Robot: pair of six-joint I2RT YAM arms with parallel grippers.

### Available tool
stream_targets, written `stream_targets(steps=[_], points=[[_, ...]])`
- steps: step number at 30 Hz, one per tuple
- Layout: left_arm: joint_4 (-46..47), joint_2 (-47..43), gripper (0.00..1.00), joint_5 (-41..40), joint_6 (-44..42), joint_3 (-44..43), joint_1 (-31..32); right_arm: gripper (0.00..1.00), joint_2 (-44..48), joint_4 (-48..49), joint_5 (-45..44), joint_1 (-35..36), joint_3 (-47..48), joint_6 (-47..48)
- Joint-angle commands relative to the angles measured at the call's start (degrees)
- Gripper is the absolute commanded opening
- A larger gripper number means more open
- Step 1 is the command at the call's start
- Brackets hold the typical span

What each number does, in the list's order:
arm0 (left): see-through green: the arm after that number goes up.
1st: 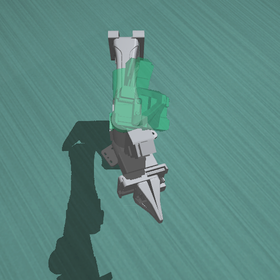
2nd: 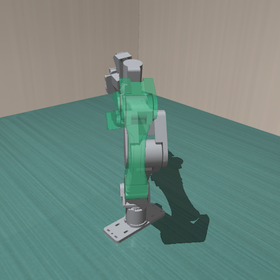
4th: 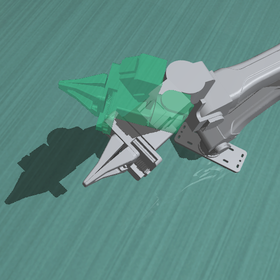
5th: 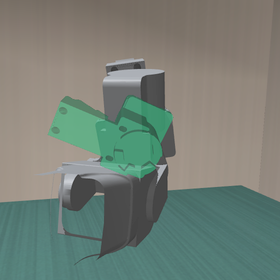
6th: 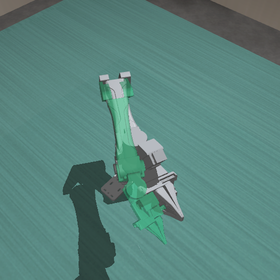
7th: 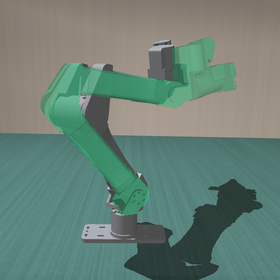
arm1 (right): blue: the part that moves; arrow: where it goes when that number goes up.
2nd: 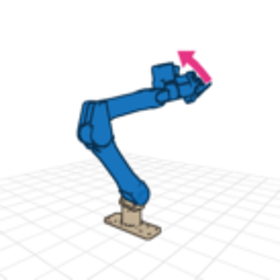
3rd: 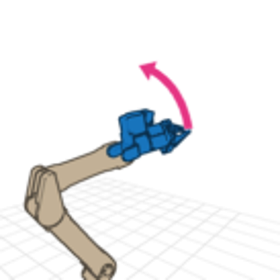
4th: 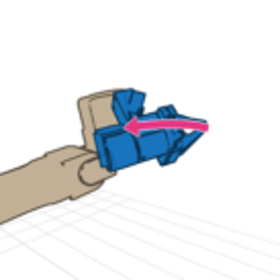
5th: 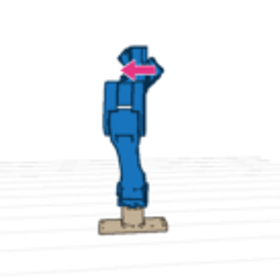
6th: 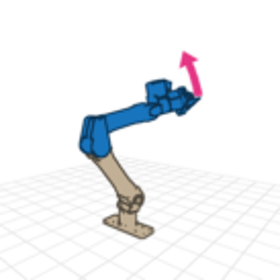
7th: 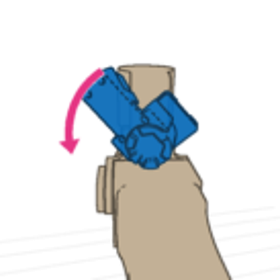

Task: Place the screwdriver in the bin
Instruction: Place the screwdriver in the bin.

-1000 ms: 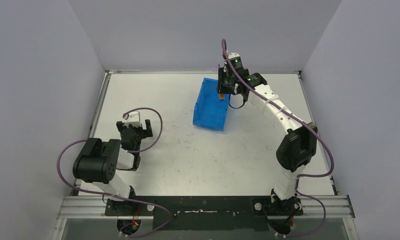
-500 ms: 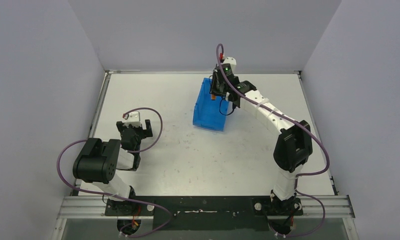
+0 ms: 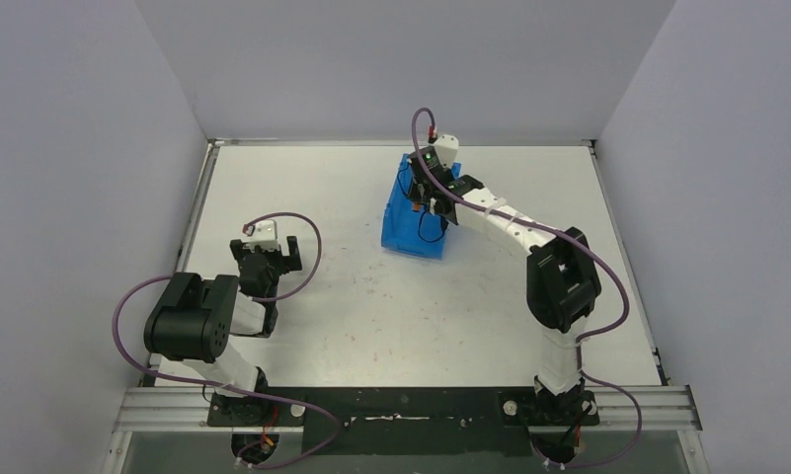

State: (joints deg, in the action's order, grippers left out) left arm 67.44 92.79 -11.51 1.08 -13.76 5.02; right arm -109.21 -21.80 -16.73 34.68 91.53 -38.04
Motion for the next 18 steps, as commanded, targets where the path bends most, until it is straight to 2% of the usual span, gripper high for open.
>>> stream_targets(steps=[1,14,18], points=[[2.0,-0.6,0.97,0.4,0.4,-0.7,-0.4,0.05,-1.8,3.1,-3.8,0.6,-0.5,-3.0],[1.9,-0.6,0.97,0.3,0.4,-0.7,-0.4,0.13,-11.1,1.9,-5.0,0.5,1.9,-4.3],[2.0,-0.6,0.97,0.4,0.4,-0.7,-0.4,0.24,-13.1,1.5,-5.3,0.3,2.7,-4.7]])
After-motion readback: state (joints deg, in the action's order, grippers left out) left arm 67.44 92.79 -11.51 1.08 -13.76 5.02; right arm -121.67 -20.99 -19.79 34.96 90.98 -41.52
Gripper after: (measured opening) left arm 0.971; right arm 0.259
